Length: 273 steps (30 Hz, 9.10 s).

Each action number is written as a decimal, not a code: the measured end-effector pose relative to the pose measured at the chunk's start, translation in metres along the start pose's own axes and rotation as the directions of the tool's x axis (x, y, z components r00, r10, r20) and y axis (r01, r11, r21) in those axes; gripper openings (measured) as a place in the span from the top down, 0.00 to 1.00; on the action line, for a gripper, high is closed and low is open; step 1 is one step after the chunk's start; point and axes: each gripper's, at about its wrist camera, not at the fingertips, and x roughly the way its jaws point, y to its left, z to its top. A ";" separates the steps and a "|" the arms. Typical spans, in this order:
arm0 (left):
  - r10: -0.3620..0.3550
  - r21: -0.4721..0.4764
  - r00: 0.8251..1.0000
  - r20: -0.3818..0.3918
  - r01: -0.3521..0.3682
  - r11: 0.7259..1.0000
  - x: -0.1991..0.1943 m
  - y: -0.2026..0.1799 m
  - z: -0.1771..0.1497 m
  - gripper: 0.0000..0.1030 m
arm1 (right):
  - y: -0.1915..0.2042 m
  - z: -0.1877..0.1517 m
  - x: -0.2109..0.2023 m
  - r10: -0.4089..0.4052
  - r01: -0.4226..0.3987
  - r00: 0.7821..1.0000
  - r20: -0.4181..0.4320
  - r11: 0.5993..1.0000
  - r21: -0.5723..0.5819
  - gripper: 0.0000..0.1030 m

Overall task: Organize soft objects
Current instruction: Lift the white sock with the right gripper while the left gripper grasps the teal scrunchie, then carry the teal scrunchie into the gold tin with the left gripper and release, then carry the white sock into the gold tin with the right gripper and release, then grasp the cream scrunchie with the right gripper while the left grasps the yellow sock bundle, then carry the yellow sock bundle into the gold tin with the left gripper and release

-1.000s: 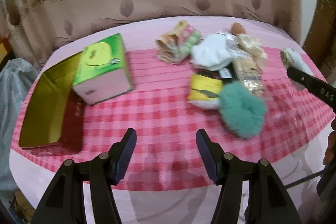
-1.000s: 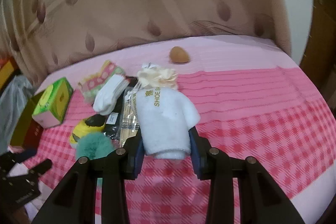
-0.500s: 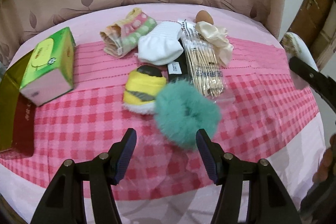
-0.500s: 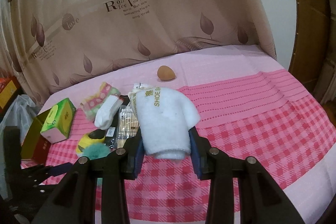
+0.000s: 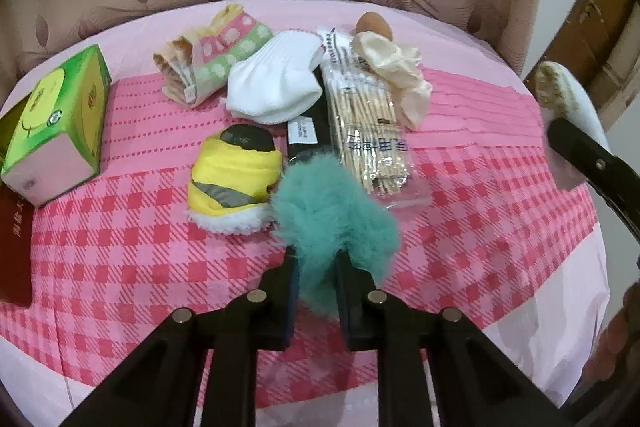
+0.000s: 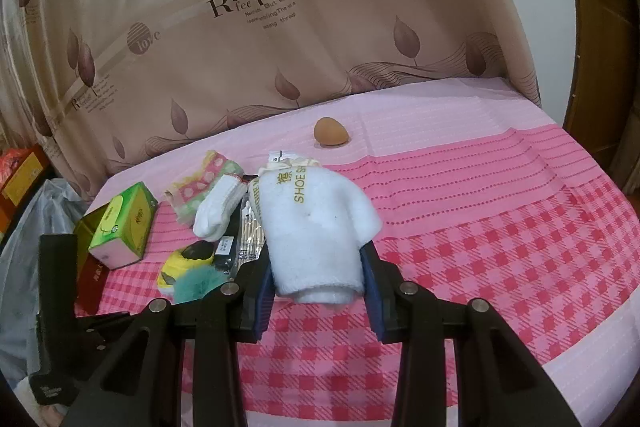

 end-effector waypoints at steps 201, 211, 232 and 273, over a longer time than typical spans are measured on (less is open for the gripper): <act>0.401 -0.105 0.900 0.170 -0.388 0.916 -0.103 0.155 -0.012 0.52 | 0.027 0.037 0.163 -0.041 0.015 0.994 -0.104 0.971 -0.239 0.82; 0.207 0.011 0.968 0.144 -0.211 0.977 -0.061 0.087 0.005 0.52 | -0.006 0.020 0.123 -0.090 0.071 0.992 -0.088 0.978 -0.197 0.86; 0.134 0.109 0.991 0.013 -0.134 0.985 0.012 0.033 0.034 0.51 | -0.045 0.000 0.104 -0.086 0.071 0.987 -0.135 0.991 -0.110 0.86; 0.194 -0.002 0.971 0.142 -0.196 0.981 -0.080 0.108 0.041 0.66 | -0.047 0.001 0.106 -0.068 0.054 0.986 -0.154 0.995 -0.088 0.86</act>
